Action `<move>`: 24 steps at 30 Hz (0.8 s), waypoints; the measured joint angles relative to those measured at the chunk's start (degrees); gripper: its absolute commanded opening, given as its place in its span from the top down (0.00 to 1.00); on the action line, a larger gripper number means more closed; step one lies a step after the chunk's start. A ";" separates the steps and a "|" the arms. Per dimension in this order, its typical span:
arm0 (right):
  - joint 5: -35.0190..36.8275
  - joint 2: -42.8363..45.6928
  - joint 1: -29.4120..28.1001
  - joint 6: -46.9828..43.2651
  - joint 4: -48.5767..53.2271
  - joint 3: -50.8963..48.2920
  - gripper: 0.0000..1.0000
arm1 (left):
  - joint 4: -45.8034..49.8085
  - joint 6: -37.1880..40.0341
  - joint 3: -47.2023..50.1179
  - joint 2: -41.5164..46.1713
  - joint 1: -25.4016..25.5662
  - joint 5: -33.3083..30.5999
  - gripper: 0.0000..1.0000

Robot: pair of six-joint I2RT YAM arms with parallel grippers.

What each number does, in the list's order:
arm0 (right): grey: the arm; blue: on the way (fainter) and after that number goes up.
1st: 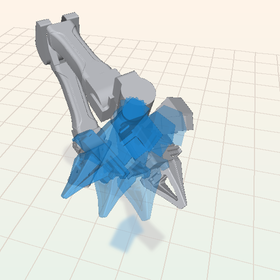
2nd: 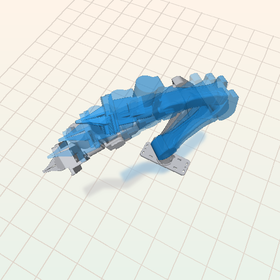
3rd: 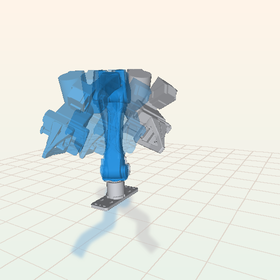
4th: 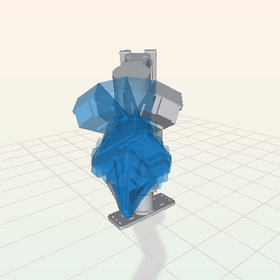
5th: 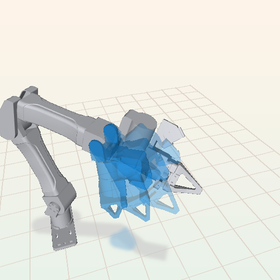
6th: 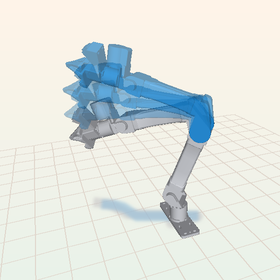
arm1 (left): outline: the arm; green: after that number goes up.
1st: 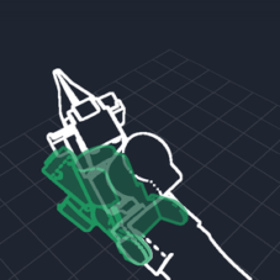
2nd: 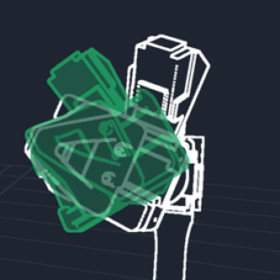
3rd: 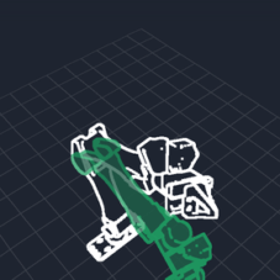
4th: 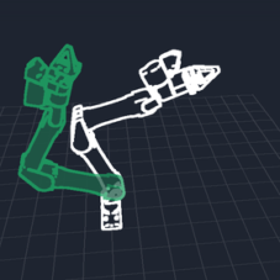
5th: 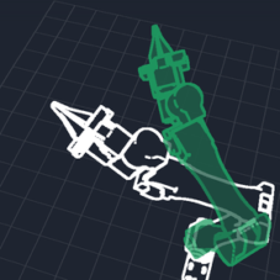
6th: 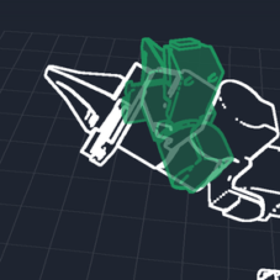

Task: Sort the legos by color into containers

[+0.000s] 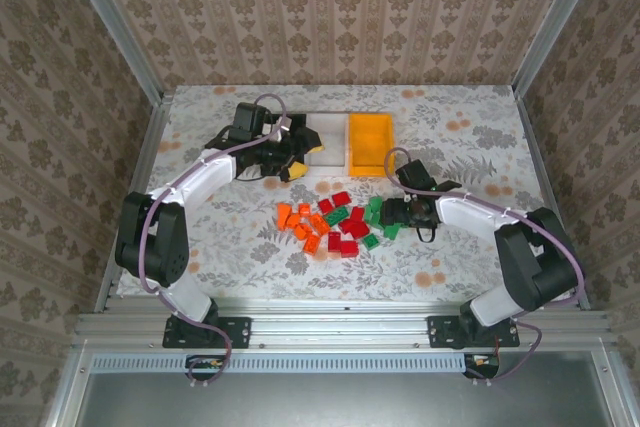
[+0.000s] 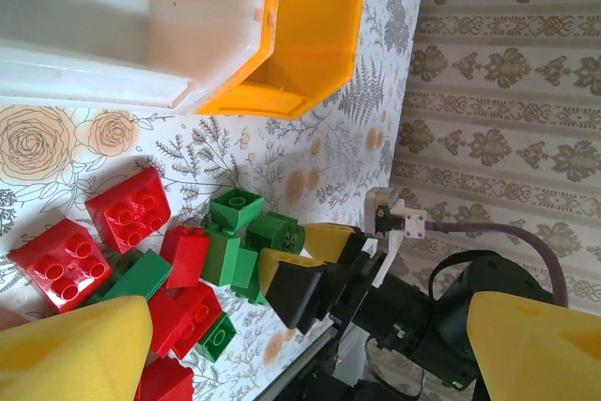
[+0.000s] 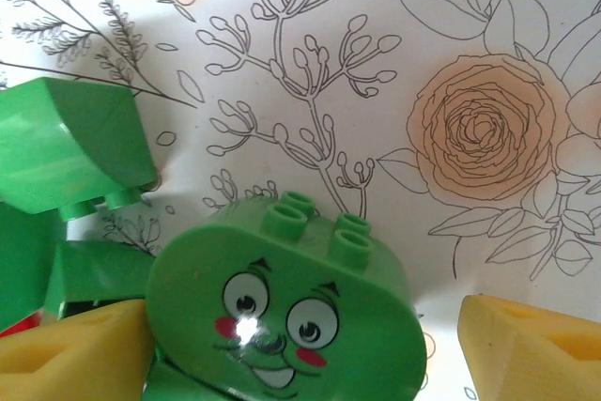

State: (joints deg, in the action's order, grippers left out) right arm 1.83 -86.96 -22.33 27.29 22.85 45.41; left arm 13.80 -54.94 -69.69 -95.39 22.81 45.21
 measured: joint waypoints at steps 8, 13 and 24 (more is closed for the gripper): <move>0.70 0.72 4.09 1.25 -1.88 -1.40 0.25 | -0.02 0.00 0.00 0.00 0.00 0.00 0.10; 1.36 1.22 6.34 1.88 -2.12 -1.66 0.32 | -0.02 0.00 0.00 0.00 0.00 0.00 0.10; 6.82 1.51 5.88 3.34 -2.01 -2.14 0.50 | -0.02 0.00 0.00 0.00 0.00 0.00 0.10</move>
State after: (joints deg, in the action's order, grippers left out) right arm 8.64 -85.45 -16.45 30.63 20.84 43.27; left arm 13.78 -54.94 -69.69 -95.39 22.81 45.21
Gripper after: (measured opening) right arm 0.513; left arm 0.899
